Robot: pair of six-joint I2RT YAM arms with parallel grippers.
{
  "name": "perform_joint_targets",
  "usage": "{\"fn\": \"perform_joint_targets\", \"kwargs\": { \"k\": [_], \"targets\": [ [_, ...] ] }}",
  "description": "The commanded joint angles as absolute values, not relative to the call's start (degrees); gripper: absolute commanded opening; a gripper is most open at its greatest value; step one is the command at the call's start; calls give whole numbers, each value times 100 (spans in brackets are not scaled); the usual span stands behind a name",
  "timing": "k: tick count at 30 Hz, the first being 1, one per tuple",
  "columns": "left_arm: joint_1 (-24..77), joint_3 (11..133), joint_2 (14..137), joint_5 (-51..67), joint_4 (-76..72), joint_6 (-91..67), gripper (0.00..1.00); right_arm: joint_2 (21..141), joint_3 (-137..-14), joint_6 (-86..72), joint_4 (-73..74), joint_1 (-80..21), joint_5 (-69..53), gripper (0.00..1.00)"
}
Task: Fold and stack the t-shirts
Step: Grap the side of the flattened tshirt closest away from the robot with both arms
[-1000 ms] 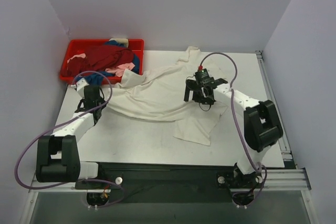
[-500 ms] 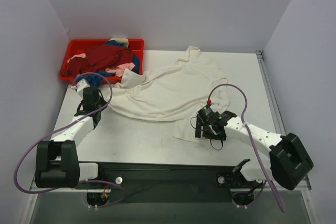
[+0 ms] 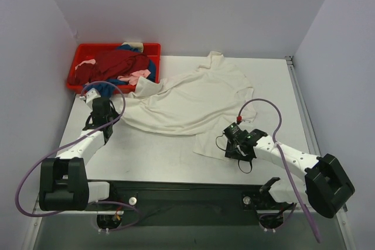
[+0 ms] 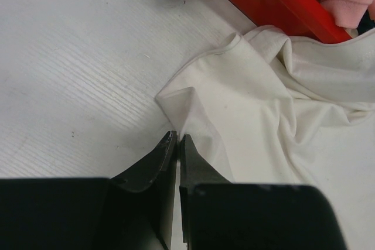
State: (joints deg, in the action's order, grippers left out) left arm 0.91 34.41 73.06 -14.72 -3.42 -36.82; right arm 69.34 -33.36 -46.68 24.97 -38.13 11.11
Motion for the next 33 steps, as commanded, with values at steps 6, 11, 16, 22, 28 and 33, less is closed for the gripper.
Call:
{"fn": "perform_joint_targets", "kwargs": {
  "k": [6, 11, 16, 22, 28, 33],
  "targets": [
    [44, 3437, 7154, -1450, -580, -3656, 0, 7233, -3103, -4834, 2163, -3876, 985, 38],
    [44, 3437, 7172, -1450, -580, -3656, 0, 7374, -3015, -4887, 2013, -3902, 835, 27],
    [44, 3436, 7146, -1459, -563, -3656, 0, 7304, -2962, -4983, 2074, -3981, 791, 9],
    [44, 3428, 7102, -1476, -493, -3656, 0, 7111, -3032, -5133, 2434, -4253, 817, 0],
    [44, 3410, 6918, -1608, -256, -3656, 0, 6672, -3138, -5440, 3111, -4719, 984, 0],
    [53, 3244, 6628, -1670, -123, -3691, 0, 6337, -3146, -5686, 3524, -5009, 1063, 0]
  ]
}}
